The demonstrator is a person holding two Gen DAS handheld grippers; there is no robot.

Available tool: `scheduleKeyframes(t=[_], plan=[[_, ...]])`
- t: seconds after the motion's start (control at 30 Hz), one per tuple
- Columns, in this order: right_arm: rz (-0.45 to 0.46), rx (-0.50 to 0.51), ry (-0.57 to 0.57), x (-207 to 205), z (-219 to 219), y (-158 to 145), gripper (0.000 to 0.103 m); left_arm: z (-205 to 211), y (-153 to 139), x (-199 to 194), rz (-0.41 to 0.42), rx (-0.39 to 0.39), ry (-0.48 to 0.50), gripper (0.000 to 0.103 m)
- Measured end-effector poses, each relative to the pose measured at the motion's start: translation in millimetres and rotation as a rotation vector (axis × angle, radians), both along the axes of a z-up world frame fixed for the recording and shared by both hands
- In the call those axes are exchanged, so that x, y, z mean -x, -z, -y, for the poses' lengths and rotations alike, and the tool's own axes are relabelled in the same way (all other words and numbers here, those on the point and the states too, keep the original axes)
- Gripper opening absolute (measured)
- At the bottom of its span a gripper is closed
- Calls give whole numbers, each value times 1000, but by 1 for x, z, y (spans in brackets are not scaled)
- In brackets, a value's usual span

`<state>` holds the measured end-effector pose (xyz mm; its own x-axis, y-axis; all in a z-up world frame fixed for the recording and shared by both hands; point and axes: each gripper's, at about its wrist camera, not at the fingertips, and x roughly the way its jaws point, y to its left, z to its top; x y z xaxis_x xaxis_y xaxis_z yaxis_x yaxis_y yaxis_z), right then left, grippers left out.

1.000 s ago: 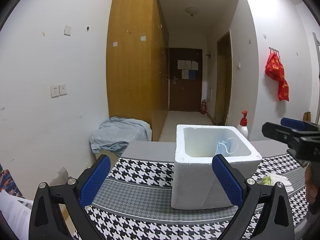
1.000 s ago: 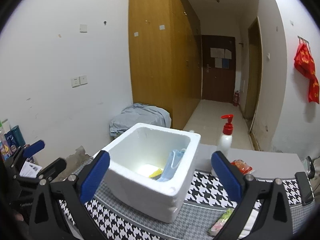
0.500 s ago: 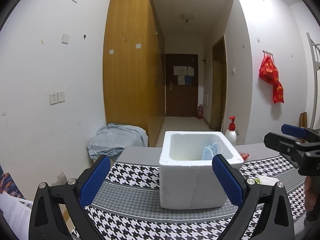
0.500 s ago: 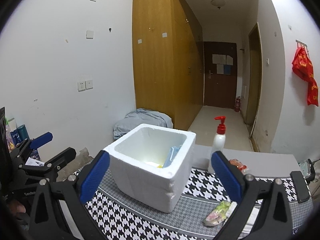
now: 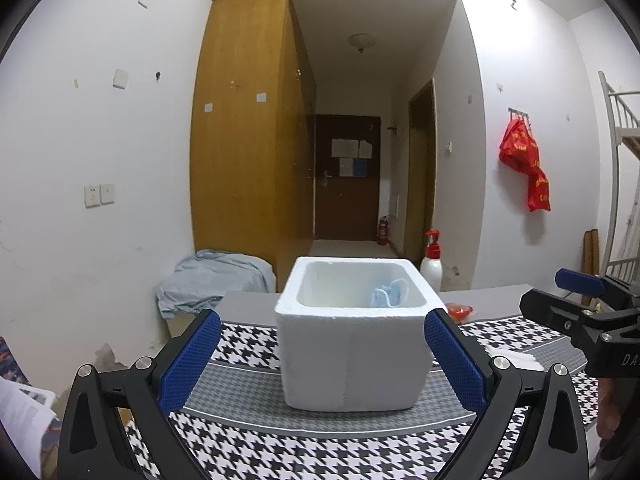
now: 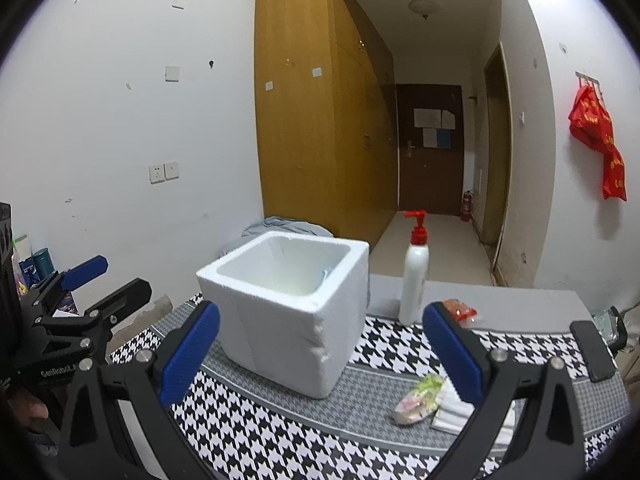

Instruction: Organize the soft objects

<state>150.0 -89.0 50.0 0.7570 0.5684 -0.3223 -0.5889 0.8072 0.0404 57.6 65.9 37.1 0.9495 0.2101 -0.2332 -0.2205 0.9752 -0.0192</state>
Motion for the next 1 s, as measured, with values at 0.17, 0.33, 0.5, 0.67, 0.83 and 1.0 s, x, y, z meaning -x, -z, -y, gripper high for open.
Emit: scheduleKeyframes(t=[0.17,0.33,0.5,0.67,0.83,1.0], plan=[[14,-3,18,9,10,8,103,5,8,2,-3,1,1,102],[0,0,26,14,17,20,103,3,16,5,-11,18,4,102],[-5,12,40,14,19,27,103,3,22,6,-13,30,2,102],[-19,1,50,12,26,28,103,7,27,4,-28,32,8,102],[-18,2,64,13,31,29,103,11,27,1,-26,38,22,102],[-18,7,90,13,39,30,103,19,27,-1,-27,29,45,102]])
